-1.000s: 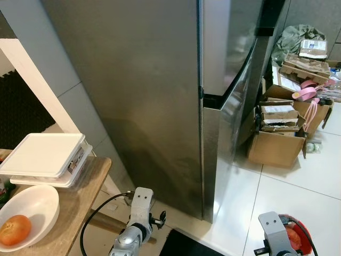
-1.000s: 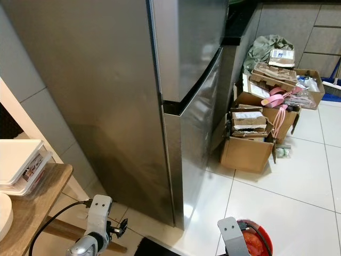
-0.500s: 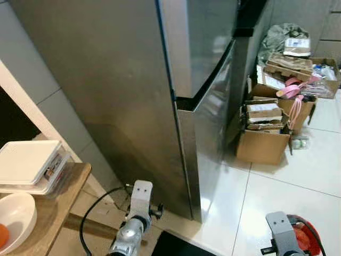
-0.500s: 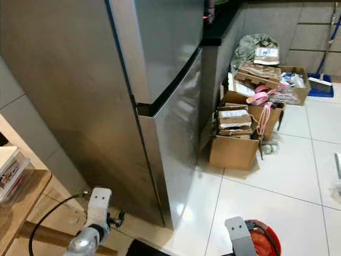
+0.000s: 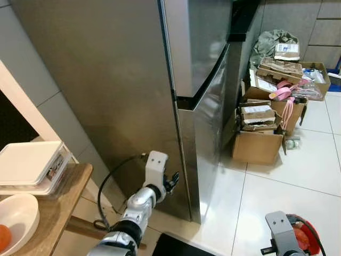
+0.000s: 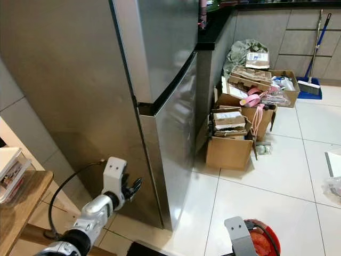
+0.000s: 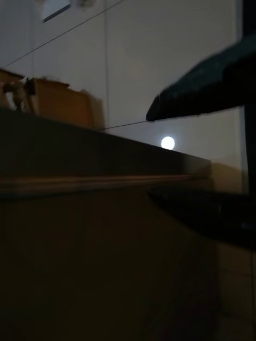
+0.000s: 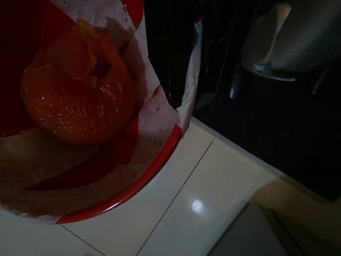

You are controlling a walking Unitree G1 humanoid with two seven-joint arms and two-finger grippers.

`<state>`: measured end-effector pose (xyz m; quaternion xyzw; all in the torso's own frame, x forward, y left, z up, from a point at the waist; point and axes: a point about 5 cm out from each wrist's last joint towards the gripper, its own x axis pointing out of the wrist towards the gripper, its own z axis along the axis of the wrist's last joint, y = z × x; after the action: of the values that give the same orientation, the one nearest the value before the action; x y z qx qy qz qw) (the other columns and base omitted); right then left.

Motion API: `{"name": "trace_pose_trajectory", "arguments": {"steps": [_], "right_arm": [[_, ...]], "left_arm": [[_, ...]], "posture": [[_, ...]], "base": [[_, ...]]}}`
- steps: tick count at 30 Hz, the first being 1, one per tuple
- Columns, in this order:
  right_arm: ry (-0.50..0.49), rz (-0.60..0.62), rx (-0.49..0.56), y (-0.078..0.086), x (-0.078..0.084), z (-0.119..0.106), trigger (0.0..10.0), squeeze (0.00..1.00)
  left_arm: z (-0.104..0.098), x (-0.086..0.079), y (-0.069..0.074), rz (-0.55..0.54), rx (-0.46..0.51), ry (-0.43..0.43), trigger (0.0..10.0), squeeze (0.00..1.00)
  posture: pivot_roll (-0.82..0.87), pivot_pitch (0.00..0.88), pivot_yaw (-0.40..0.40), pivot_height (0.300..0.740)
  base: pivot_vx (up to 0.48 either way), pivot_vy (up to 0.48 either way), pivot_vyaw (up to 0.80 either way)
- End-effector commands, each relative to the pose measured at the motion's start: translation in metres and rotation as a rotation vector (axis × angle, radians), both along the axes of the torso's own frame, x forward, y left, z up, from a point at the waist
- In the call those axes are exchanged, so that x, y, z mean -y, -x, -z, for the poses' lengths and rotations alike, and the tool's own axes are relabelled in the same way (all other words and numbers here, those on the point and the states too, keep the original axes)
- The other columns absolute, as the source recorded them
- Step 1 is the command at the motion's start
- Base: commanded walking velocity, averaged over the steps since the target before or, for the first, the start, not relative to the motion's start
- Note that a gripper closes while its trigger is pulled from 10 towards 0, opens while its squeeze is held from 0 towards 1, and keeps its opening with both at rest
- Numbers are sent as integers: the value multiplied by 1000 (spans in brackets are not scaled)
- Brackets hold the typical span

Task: Restocking fridge

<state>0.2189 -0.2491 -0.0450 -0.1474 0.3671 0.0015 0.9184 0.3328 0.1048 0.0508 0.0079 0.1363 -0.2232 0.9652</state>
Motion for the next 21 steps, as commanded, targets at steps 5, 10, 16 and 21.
{"name": "trace_pose_trajectory", "arguments": {"steps": [5,10,16,21], "right_arm": [[-24,14,11,5,-1,2,10000,0],[-47,-1,-20,10,-6,7,10000,0],[-38,-22,-21,7,-7,6,10000,0],[-28,-75,-11,-4,-13,1,10000,0]], "left_arm": [[23,-19,12,-80,-93,-99,10000,0],[58,-45,40,-231,-272,-113,10000,0],[100,-78,92,-419,-463,-198,10000,0],[105,-75,102,-415,-438,-148,10000,0]], "posture": [[-137,109,114,740],[-133,106,117,740],[-105,100,78,740],[-72,81,38,740]], "base": [[0,0,0],[0,0,0],[0,0,0],[0,0,0]]}}
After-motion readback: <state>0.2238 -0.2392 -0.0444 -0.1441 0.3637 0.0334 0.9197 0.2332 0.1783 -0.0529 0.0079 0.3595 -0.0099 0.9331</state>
